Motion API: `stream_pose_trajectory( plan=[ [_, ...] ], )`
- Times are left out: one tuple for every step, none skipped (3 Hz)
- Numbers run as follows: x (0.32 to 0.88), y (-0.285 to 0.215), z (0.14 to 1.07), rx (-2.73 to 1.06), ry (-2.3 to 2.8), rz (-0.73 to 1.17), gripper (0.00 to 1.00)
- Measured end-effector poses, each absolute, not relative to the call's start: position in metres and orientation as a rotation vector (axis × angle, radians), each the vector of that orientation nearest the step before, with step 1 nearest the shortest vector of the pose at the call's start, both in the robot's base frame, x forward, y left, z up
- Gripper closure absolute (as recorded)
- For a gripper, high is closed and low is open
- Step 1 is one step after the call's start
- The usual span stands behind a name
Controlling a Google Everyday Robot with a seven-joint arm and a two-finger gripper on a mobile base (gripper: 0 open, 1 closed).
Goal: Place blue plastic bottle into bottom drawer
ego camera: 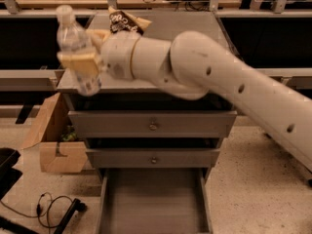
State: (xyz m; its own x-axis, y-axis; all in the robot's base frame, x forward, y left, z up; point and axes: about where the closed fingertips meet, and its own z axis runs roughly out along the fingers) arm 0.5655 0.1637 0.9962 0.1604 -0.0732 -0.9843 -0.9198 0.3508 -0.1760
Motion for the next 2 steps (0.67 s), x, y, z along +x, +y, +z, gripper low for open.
stream_pose_trajectory(
  plan=[
    [0.541, 0.146, 0.92, -1.034, 1.373, 0.766, 1.0],
    [0.518, 0.151, 0.778, -1.087, 1.502, 0.74, 1.0]
  ],
)
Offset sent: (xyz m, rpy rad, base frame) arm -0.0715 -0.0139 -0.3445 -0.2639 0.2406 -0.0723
